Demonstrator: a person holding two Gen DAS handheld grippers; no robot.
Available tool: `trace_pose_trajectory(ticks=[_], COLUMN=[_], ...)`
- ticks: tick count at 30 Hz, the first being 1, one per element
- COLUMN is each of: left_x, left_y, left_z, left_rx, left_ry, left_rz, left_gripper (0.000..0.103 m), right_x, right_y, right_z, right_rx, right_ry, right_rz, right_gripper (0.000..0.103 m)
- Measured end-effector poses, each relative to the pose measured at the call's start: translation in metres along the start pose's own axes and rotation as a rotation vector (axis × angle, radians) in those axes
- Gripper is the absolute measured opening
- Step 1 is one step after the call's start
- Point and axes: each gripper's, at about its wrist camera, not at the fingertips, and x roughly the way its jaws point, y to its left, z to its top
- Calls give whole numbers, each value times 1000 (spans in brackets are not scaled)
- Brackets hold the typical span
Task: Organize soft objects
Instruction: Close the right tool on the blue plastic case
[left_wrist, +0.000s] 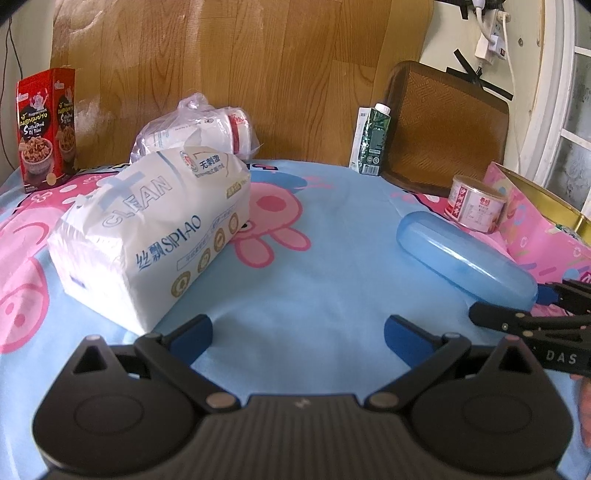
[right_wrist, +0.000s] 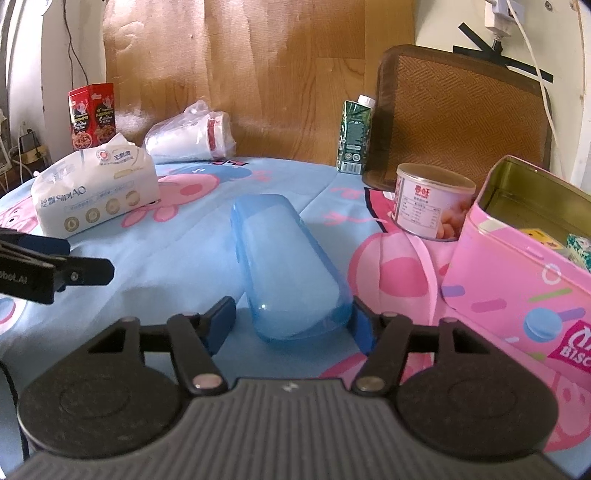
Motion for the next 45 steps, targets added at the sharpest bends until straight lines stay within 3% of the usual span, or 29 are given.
trace_pose_trajectory(ticks=[15, 45], left_x=[0, 1], left_y=[1, -3], left_z=[0, -1], left_rx=[-7, 3], left_ry=[-4, -1], left_rz=[-13, -7], left_gripper=[103, 103], right_x=[14, 32], right_y=[0, -1], right_z=[9, 20], right_rx=[37, 47], right_ry=[-4, 14], right_rz=[-35, -28], right_gripper=[62, 67])
